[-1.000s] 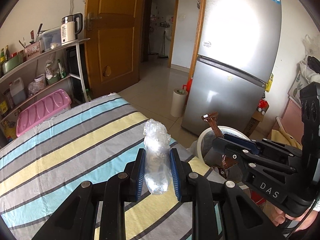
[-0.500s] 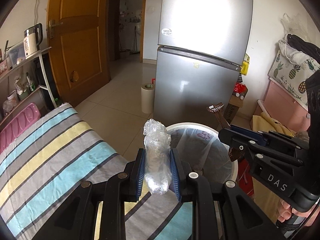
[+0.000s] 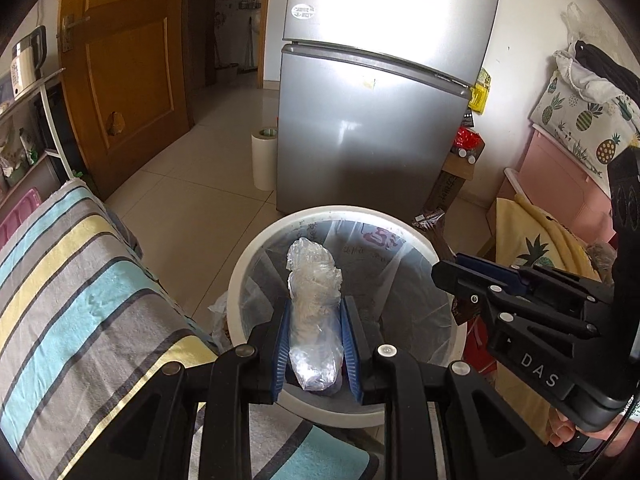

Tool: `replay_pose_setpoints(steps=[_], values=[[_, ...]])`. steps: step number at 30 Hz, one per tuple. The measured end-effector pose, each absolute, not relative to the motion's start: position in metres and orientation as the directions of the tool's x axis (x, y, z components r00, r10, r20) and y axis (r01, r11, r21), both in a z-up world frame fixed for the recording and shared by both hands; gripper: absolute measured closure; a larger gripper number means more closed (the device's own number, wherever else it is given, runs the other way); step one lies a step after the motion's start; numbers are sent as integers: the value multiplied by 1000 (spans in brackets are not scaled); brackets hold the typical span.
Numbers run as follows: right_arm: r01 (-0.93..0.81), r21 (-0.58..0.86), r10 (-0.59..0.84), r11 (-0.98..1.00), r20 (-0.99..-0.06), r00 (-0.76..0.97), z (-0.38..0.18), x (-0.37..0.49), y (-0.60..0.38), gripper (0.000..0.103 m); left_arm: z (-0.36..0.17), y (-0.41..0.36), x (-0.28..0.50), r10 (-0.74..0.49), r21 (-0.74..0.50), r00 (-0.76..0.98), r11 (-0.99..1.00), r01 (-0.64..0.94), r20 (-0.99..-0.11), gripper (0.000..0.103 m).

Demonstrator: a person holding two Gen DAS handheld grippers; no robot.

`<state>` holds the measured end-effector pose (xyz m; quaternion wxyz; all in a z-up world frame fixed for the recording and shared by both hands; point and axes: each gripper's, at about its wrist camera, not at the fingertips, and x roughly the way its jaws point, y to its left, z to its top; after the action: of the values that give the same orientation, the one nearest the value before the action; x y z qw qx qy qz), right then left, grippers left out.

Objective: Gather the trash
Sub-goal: 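Open both tools to drop the plastic bag and wrapper into the bin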

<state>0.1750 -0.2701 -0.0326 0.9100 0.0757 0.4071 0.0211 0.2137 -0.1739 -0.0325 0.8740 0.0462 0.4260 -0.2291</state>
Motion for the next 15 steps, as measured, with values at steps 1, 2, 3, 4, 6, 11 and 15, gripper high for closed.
replay_pose_setpoints(steps=[1,2,3,4,6,11,15], values=[[25,154,99,988,-744,661,-36,177,-272,85,-36,-176,215,-359,-117,524,891,439,-772,78],[28,156,100,987,-751,653,-40,178,-273,85,-41,-178,217,-357,-120,517,892,435,-778,78],[30,158,101,987,-756,647,-43,178,-275,85,-44,-179,219,-353,-121,511,894,432,-784,78],[33,159,100,987,-759,643,-45,179,-276,85,-46,-178,220,-345,-119,509,897,425,-789,78],[37,157,98,987,-765,636,-50,180,-279,85,-50,-179,222,-337,-115,505,900,420,-795,77],[40,157,97,987,-771,629,-54,181,-280,84,-54,-176,225,-329,-112,500,903,414,-801,73],[55,139,73,989,-772,631,-54,181,-280,77,-53,-176,224,-331,-113,506,903,414,-796,59]])
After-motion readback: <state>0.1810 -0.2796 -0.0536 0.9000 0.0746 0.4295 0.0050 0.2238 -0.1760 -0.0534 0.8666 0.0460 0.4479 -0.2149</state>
